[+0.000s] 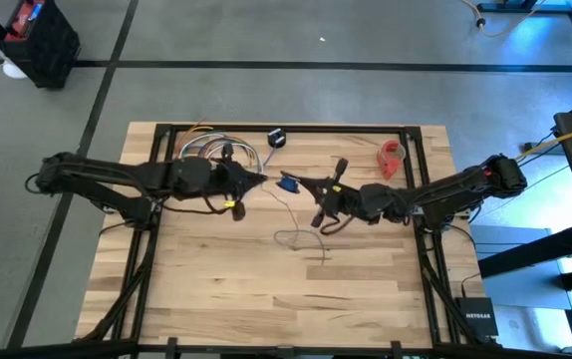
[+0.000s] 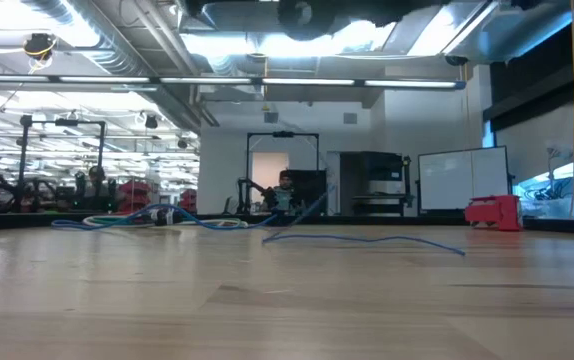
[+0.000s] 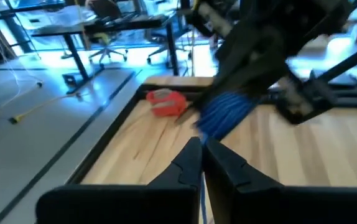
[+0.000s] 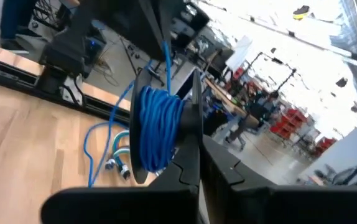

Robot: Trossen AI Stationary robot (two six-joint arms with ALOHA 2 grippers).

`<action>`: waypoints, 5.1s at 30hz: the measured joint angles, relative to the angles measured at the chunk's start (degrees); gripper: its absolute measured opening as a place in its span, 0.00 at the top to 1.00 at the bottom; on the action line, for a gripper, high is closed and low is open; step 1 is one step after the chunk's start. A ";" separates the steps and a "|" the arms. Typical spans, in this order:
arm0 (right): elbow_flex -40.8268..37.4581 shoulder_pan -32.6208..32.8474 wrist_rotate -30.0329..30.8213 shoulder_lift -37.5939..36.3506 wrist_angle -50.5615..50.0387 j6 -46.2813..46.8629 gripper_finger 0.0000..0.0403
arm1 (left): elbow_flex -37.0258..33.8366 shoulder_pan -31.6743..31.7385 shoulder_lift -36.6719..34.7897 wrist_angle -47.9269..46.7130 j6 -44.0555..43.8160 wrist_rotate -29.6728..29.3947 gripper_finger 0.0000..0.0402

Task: Coil cords
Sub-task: Coil the blue wire onto the black spool

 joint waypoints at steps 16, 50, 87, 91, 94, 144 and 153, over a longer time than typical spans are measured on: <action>-0.07 -2.62 0.76 2.74 2.71 5.74 1.00 | -0.02 -1.68 11.91 20.68 0.59 -0.02 0.99; -0.09 -2.65 2.50 2.65 4.41 5.49 1.00 | 13.49 -6.43 9.92 -8.74 2.69 -6.49 0.99; -0.22 -1.68 -2.73 0.96 8.97 13.87 1.00 | 12.13 -7.79 25.24 10.79 9.12 -6.91 0.99; -0.22 -0.74 -1.85 0.10 8.79 12.80 1.00 | 12.09 -7.95 25.24 8.85 11.74 -6.85 0.99; -0.22 -0.63 -2.08 -0.39 9.16 12.87 1.00 | 12.04 -7.89 25.24 10.23 13.57 -6.82 0.99; -0.07 -0.66 -16.44 -0.47 3.36 13.07 1.00 | 3.35 -17.00 10.31 5.58 17.55 -15.25 0.65; -0.07 -0.66 -16.46 -0.47 3.50 12.99 1.00 | -5.53 -12.76 6.90 24.40 18.35 -4.97 0.65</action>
